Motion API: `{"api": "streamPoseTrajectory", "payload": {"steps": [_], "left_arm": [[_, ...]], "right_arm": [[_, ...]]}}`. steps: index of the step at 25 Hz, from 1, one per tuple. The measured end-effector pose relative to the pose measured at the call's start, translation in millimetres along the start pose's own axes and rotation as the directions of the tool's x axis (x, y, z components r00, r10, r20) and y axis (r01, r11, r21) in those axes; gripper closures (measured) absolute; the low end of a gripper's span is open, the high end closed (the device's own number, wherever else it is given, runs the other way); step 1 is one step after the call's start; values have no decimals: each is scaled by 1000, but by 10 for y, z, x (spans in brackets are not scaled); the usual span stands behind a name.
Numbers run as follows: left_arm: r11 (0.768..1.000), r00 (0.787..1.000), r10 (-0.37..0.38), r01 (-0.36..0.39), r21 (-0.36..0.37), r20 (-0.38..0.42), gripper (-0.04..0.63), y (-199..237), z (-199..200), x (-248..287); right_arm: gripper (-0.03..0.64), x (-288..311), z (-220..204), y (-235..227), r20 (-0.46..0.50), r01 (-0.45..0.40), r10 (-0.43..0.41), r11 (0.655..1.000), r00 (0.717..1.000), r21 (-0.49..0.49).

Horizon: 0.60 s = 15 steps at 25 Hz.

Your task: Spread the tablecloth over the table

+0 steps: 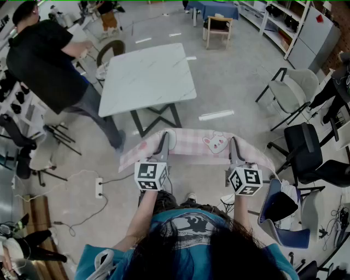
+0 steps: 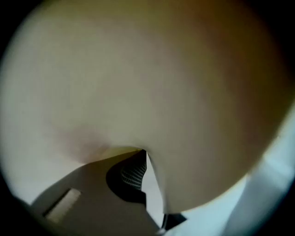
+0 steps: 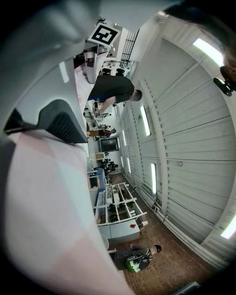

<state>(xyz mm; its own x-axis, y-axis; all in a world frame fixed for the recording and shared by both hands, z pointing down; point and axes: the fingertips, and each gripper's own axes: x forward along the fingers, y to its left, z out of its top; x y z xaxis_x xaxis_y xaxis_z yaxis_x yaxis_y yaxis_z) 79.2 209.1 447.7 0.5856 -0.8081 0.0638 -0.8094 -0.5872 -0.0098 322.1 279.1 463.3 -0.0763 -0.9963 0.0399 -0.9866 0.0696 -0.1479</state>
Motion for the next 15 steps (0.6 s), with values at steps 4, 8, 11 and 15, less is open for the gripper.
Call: {"api": "streamPoseTrajectory", "payload": {"steps": [4, 8, 11, 15], "left_arm": [[1000, 1000, 0, 0, 0, -16, 532, -9, -15, 8], [1000, 1000, -1, 1, 1, -30, 532, -26, -32, -6], [1000, 999, -10, 10, 8, -34, 532, -70, 6, -20], [1000, 999, -25, 26, 15, -40, 532, -154, 61, -38]], "right_arm": [[554, 5, -22, -14, -9, -6, 6, 1000, 1000, 11], [555, -12, -56, -27, -13, -17, 18, 999, 1000, 46], [555, -44, -45, -53, -10, -18, 18, 997, 1000, 71], [555, -105, -34, -111, -1, -13, 13, 994, 1000, 110]]}}
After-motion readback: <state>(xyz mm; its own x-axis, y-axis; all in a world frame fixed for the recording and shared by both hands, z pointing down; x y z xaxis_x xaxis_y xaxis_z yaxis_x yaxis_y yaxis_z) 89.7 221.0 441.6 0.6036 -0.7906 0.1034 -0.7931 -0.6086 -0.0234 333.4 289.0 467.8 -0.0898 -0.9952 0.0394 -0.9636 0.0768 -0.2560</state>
